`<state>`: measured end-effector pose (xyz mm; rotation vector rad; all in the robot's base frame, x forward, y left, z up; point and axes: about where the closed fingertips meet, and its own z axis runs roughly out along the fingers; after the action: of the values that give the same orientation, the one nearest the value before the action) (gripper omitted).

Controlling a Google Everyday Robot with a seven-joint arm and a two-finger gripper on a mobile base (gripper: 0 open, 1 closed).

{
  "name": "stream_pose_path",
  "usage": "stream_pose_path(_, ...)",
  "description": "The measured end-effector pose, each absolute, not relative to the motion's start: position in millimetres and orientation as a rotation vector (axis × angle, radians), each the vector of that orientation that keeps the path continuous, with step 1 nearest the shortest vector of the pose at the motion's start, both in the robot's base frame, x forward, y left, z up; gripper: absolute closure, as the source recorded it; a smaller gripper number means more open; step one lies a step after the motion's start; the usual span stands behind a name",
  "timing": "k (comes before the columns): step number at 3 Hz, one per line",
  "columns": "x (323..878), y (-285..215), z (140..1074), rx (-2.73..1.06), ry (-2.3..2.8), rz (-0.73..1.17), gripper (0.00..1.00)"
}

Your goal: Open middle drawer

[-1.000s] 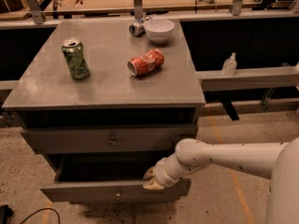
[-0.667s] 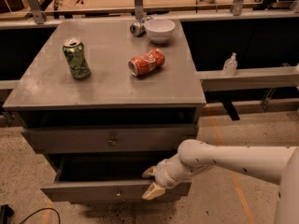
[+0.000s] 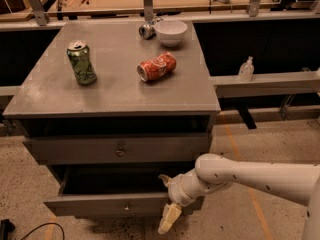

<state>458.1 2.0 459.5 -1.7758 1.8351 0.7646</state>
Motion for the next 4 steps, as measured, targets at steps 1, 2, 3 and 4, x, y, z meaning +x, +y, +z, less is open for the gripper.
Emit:
stream_pose_path(1,457,1,444,-1.759,1.863,0.79,0.0)
stream_pose_path(2,457,1,433,-1.761,1.884,0.798,0.15)
stream_pose_path(3,456,1,428,-1.773,1.896,0.806,0.38)
stream_pose_path(4,456,0,428,-1.775,1.899,0.807,0.62)
